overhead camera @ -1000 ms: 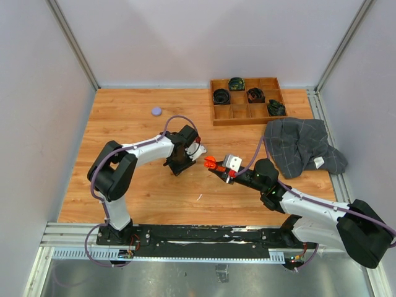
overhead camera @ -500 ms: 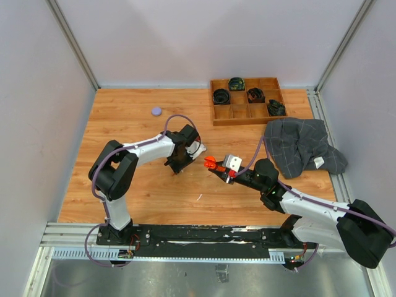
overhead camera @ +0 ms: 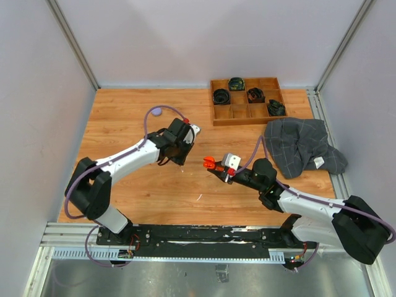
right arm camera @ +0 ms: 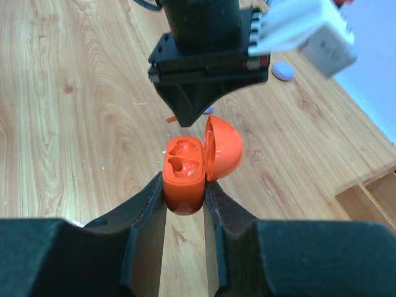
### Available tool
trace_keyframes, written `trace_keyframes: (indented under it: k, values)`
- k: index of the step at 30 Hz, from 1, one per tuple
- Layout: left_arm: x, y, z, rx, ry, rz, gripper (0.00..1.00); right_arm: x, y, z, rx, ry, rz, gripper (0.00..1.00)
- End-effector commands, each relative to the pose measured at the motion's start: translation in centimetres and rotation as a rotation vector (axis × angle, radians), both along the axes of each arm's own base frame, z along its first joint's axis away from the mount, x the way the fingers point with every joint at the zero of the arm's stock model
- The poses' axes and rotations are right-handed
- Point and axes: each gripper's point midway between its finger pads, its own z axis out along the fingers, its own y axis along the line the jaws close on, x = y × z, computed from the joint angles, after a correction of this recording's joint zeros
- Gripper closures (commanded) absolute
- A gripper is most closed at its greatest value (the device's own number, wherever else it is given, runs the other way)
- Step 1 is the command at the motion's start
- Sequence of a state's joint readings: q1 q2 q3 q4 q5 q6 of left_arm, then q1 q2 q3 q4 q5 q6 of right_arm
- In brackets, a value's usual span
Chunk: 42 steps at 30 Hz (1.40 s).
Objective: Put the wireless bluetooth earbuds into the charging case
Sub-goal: Pick up the earbud from the center of the board, then place the earbud in the charging case.
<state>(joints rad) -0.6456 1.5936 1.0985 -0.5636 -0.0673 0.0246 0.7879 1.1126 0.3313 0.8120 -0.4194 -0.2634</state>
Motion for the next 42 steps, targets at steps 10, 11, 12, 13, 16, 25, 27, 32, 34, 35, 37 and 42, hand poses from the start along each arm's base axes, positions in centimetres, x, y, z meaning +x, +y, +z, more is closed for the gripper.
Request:
trace_keyframes:
  k: [10, 11, 12, 13, 16, 25, 27, 32, 34, 35, 37, 42]
  values:
    - [0.4, -4.1, 11.2, -0.551, -0.297, 0.162, 0.86, 0.4, 0.7, 1.1, 0.096, 0.028, -0.034, 0.99]
    - [0.1, -4.2, 11.7, -0.581, -0.306, 0.163, 0.87, 0.5, 0.7, 1.1, 0.102, 0.032, -0.042, 0.99]
    - [-0.1, -4.4, 12.4, -0.615, -0.319, 0.161, 0.86, 0.6, 0.6, 1.2, 0.108, 0.033, -0.049, 0.99]
    - [-0.4, -4.5, 12.9, -0.648, -0.326, 0.157, 0.86, 0.7, 0.6, 1.3, 0.116, 0.034, -0.057, 0.99]
    - [-1.2, -4.9, 14.6, -0.734, -0.353, 0.139, 0.86, 1.0, 0.3, 1.6, 0.137, 0.037, -0.086, 0.99]
    - [-3.7, -6.2, 18.5, -0.993, -0.409, 0.119, 0.86, 1.9, -0.6, 2.3, 0.198, 0.037, -0.161, 0.99]
    - [-4.2, -6.8, 18.9, -1.032, -0.412, 0.109, 0.86, 1.9, -0.6, 2.4, 0.202, 0.034, -0.165, 0.99]
    - [-4.5, -8.1, 19.2, -1.058, -0.426, 0.111, 0.86, 1.8, -0.6, 2.7, 0.216, 0.028, -0.158, 0.99]
    - [-4.6, -8.5, 19.4, -1.075, -0.43, 0.121, 0.86, 1.8, -0.7, 2.7, 0.217, 0.027, -0.158, 0.99]
    - [-4.5, -8.7, 19.5, -1.084, -0.437, 0.13, 0.86, 1.7, -0.7, 2.7, 0.218, 0.026, -0.157, 0.99]
    - [-4.5, -9.0, 19.3, -1.095, -0.444, 0.145, 0.86, 1.7, -0.7, 2.8, 0.225, 0.021, -0.156, 0.99]
    - [-4.5, -9.9, 18.4, -1.082, -0.433, 0.157, 0.86, 1.7, -0.8, 2.8, 0.229, 0.016, -0.16, 0.99]
